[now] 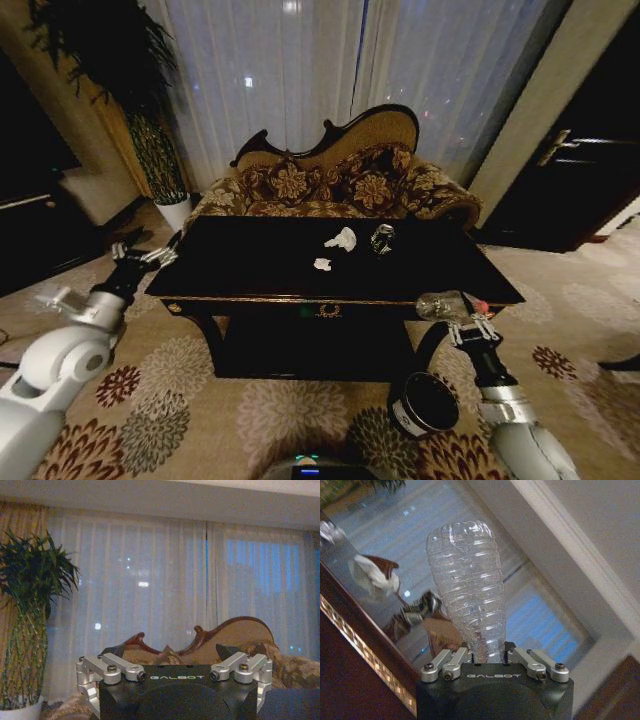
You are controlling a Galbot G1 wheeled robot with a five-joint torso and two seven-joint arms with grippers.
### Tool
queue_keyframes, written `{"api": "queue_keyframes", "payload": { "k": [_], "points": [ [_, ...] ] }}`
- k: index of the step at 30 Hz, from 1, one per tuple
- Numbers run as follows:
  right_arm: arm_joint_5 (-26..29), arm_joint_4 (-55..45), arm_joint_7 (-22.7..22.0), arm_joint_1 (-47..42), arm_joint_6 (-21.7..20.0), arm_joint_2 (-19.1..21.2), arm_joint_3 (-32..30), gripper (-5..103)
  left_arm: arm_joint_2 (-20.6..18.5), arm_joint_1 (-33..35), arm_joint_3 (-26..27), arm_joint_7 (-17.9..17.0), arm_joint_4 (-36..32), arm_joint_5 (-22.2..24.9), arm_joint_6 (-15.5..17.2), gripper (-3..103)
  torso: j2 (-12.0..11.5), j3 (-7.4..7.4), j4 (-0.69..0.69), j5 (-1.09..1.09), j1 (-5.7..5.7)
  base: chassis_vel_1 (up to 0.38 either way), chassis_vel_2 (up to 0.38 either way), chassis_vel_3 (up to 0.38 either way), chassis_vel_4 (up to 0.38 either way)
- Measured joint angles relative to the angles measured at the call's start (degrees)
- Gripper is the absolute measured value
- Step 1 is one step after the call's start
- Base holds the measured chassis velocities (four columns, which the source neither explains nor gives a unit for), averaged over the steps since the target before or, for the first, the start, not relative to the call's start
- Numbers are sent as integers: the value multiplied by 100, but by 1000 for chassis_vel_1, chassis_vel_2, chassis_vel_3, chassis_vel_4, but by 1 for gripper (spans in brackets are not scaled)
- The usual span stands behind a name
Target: Move to the front of the table and place the trash on the table into the trash bin.
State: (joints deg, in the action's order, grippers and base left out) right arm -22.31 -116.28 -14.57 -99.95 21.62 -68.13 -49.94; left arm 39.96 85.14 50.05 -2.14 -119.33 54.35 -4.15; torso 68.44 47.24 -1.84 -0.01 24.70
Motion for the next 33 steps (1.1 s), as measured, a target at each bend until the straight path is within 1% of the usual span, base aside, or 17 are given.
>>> {"api": "queue_keyframes", "payload": {
  "k": [4,5,8,9,11,13,17,20,23,24,26,28,30,33],
  "points": [
    [500,244,4,21,-246,11,-29,26,27,-247,-378,13,-9,-165,-10,100,0,0,-2,1,0,0,0,0,0],
    [500,244,4,21,-246,11,-29,26,27,-247,-378,13,-9,-165,-10,100,0,0,-2,1,0,0,0,0,0],
    [992,500,8,73,-392,-6,-70,26,46,-320,-537,11,-35,-206,-12,100,0,0,-2,2,1,0,0,0,0],
    [992,500,8,73,-392,-6,-70,26,46,-320,-537,11,-35,-206,-12,100,0,0,-2,2,1,0,0,0,0],
    [1271,645,13,117,-462,-6,-70,26,47,-345,-597,12,-35,-259,-21,100,-1,0,-2,2,0,0,0,0,0],
    [1431,751,23,155,-483,-11,-70,26,46,-355,-618,12,-34,-300,-20,100,0,0,-2,0,0,0,0,0,0],
    [1651,1015,50,217,-483,-55,-59,26,43,-359,-625,12,-34,-314,-12,100,-1,0,-2,1,1,0,0,0,0],
    [1723,1236,76,257,-428,-87,-50,26,41,-360,-626,11,-34,-314,-8,100,0,0,-2,1,1,0,0,0,0],
    [1806,1734,118,359,-286,-136,-8,26,40,-361,-627,10,-34,-314,-3,100,0,0,-1,1,0,0,0,0,0],
    [1806,1734,118,359,-286,-136,-8,26,40,-361,-627,10,-34,-314,-3,100,0,0,-1,1,0,0,0,0,0],
    [1997,2120,175,416,-242,-175,98,26,39,-362,-627,9,-36,-314,-1,100,0,0,-1,1,1,0,0,0,0],
    [2098,2222,194,431,-243,-185,146,26,39,-362,-627,9,-36,-314,-1,100,0,0,-1,1,1,0,0,0,0],
    [2266,2545,246,513,-247,-229,272,26,37,-364,-627,9,-37,-314,0,100,-1,0,-2,1,0,0,0,0,0],
    [2302,3049,343,675,-173,-289,456,26,36,-363,-627,8,-38,-312,2,100,0,0,-2,0,0,0,0,0,0]
  ]
}}
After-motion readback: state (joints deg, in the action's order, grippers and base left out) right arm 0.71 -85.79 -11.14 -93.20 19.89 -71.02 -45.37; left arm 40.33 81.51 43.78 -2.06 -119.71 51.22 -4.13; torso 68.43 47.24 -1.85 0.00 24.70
